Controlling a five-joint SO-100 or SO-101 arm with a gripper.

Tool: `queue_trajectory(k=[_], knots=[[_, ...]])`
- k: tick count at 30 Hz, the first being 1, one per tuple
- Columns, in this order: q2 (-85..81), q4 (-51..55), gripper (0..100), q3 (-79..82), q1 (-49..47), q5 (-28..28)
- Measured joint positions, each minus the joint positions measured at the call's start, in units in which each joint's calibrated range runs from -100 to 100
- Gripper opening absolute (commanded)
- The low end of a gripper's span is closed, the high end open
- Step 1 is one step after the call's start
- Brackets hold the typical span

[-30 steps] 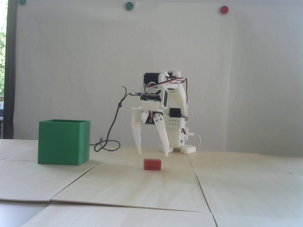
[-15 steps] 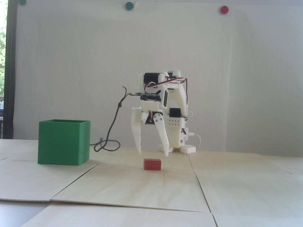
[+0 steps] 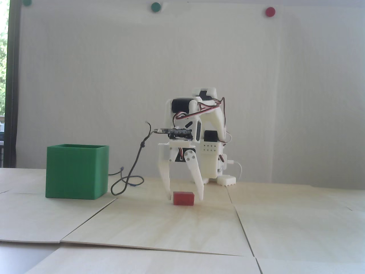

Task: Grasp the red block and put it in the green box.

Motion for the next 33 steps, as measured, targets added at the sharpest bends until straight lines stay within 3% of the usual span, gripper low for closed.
queue_trajectory(k=[7, 13, 33], knots=[[0.7, 0.0, 25, 0.0, 0.0, 0.0], [2.1, 0.0, 1, -0.5, -0.1, 0.0], [-2.6, 0.2, 2, -4.2, -0.2, -10.2]])
